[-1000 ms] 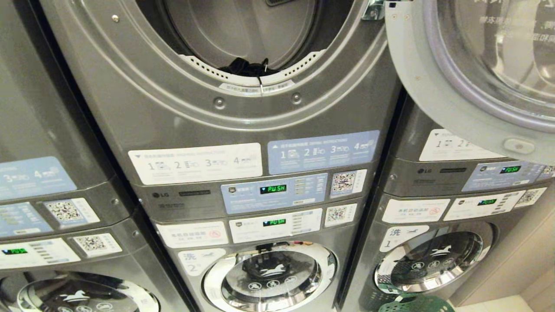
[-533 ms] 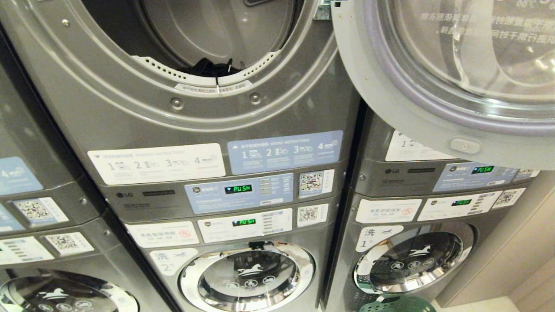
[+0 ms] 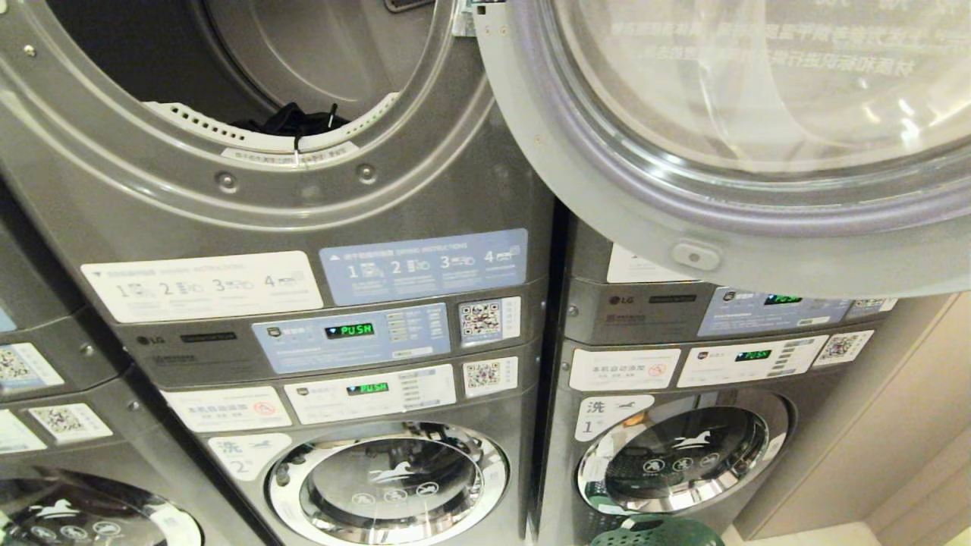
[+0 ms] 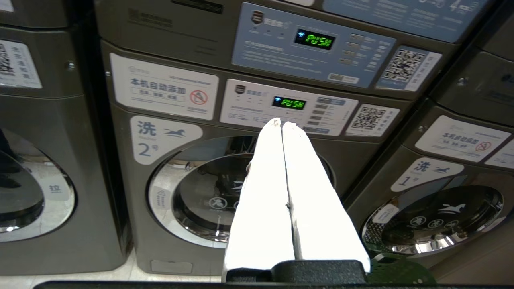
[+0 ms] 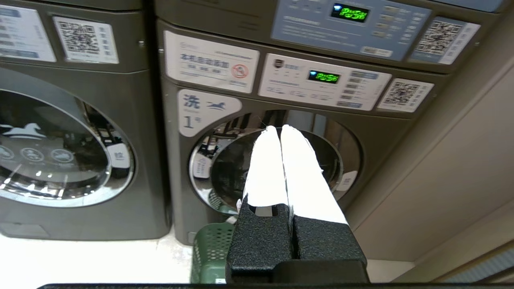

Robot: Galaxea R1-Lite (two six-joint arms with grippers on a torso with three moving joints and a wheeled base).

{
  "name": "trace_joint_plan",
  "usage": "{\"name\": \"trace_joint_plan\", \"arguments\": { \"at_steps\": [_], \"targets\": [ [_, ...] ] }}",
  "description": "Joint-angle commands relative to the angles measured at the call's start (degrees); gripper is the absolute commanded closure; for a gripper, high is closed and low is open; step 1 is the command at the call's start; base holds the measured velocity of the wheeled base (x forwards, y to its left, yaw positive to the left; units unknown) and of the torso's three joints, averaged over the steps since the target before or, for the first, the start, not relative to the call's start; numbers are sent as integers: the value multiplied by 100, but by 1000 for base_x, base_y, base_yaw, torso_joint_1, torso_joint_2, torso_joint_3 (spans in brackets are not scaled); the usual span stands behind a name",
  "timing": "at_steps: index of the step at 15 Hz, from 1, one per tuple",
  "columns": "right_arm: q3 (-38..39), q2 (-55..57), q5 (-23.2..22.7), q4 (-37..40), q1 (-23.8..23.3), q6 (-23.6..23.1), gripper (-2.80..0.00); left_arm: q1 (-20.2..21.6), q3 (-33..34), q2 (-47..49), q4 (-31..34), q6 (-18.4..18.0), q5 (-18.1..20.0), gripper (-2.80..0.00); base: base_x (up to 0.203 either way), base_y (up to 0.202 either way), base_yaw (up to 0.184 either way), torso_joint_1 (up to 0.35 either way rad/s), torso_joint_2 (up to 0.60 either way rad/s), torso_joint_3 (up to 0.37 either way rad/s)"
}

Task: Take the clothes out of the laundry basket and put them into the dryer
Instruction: Close the dryer

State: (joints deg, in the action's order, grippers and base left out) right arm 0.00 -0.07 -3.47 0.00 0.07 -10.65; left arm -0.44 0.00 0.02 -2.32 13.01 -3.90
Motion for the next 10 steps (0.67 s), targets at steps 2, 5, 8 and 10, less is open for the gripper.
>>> {"name": "trace_joint_plan", "arguments": {
  "at_steps": [2,5,8,10],
  "targets": [
    [35,7,3,-1,0,-7,0,0,167,-2,-6,9,-6,0,0,-194,3,2,4,-2],
    [35,7,5,-8,1,2,0,0,167,-2,-6,9,3,0,0,-194,2,2,1,4],
    [35,7,5,-1,1,-7,0,0,167,-4,-6,18,-5,0,0,-134,0,-1,1,3],
    [35,7,5,-9,1,-6,0,0,167,-11,-6,18,-6,0,0,0,0,0,0,0]
  ]
}}
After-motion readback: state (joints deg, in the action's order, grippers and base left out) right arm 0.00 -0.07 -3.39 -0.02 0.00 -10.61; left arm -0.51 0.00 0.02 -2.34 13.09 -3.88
